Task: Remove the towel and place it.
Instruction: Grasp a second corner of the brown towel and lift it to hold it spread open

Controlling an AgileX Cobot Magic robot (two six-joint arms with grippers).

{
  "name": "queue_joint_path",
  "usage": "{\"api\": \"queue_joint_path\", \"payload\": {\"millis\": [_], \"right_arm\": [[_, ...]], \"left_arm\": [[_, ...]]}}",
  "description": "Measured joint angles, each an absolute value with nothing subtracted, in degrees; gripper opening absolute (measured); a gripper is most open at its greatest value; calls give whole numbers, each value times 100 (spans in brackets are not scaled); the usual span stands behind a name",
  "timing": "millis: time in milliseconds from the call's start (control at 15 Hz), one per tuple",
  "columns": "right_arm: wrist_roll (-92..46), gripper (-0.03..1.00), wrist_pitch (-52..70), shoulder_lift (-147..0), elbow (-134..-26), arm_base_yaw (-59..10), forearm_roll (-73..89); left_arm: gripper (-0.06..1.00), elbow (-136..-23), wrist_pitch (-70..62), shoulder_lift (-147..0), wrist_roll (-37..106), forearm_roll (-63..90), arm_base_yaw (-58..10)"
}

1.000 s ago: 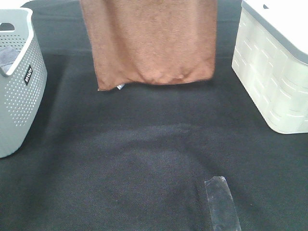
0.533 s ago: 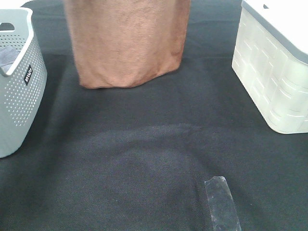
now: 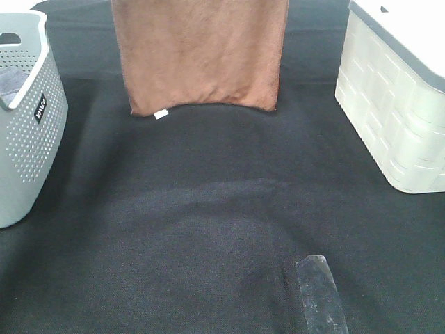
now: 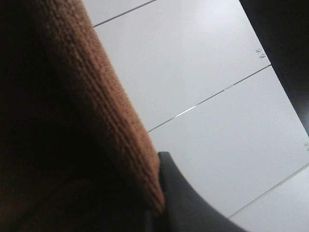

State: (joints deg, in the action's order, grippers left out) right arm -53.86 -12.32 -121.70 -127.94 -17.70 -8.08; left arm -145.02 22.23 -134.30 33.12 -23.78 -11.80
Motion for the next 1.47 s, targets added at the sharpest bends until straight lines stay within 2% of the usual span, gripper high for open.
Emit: {"api": "queue_joint_path", "payload": {"millis": [400, 667, 800, 933, 1200, 1467], "right_arm": [[-5311, 1, -894, -12170, -12817, -1770, -819], [-5168, 1, 63, -12170, -12817, -1770, -802], [-5059, 1, 1180, -12158, -12817, -1770, -470], [-5053, 1, 2023, -12095, -12817, -1770, -69], [-4778, 1, 3850, -11780, -12823, -1770, 573], [-3570, 1, 5214, -11602, -12817, -1770, 859]], "left_arm": [[0, -14570, 1994, -13459, 2624, -2813, -1180], [0, -14570, 1243, -13459, 1358, -3587, -1186], [0, -14427, 447, -13447, 229, -4137, -1295], [0, -14244, -814, -13373, -138, -3948, -1530], [0, -14227, -3644, -13132, 905, -1581, -1782], [0, -14227, -5770, -12777, 1071, -584, -1782]]}}
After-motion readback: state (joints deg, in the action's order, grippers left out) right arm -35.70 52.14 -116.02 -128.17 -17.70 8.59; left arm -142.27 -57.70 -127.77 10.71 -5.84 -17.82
